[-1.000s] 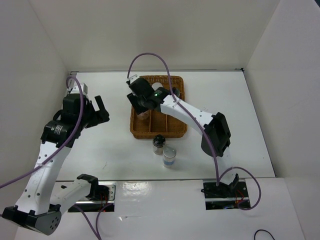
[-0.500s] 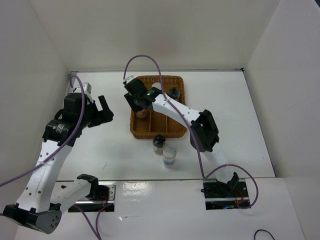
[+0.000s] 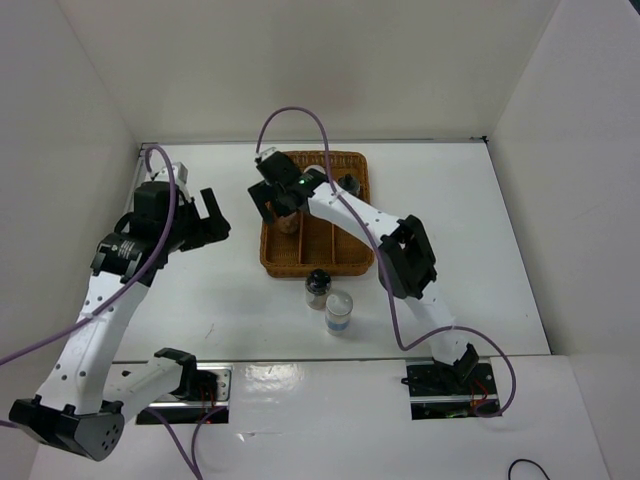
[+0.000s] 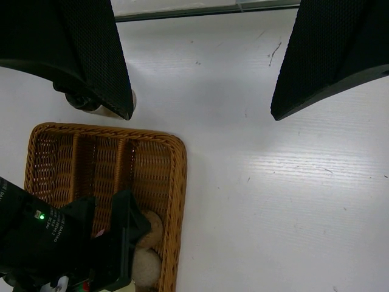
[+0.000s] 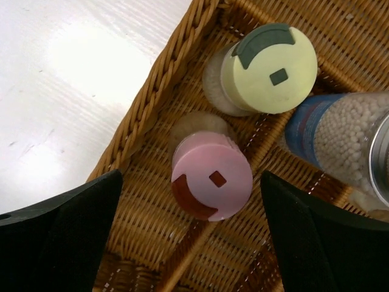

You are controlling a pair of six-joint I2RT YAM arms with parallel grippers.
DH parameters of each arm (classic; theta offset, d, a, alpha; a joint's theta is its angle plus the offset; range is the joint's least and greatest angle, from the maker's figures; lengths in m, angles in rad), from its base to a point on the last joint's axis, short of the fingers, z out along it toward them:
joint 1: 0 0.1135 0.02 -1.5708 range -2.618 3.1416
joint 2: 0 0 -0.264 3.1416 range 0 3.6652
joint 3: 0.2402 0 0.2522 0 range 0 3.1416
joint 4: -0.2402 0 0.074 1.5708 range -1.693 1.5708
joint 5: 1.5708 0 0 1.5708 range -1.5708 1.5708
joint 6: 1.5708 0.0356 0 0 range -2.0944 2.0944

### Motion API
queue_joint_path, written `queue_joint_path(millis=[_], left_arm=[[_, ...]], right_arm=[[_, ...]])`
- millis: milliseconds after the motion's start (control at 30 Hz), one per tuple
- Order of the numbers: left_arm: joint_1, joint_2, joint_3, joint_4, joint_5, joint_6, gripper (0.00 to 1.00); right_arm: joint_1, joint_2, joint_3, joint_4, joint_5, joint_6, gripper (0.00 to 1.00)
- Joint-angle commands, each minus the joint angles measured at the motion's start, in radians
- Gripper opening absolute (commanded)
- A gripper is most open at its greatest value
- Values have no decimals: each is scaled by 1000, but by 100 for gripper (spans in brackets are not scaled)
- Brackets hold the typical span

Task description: Organize the condiment bottles

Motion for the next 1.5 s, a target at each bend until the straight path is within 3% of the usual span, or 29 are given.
queue_joint_path(millis=[0,200,333,433,500,567,700,1467], left_arm=[[6,13,0,43,20,2,100],[6,13,0,43,2,13,100],[6,22,-11,53,14,13,100],[6,22,-31,62,52,4,100],[6,22,-52,62,63,4,100],[6,13,-63,62,72,4,100],[16,4,-63,62,72,4,100],[16,-54,-82,53,82,-6,100]], right_arm=[[0,-136,15,-15,-41,37,99],[11,-429,-198,3,-102,89,99],[54,-601,-391,-22,-30,98,99],[92,-652,-523,-136,19,135,88],[136,-693,-589,-182,62,170,88],[161,-727,-686,-182,62,224,88],[172,-807,-825,-159,19,284,78],[172,-812,-890,40,-47,270,76]])
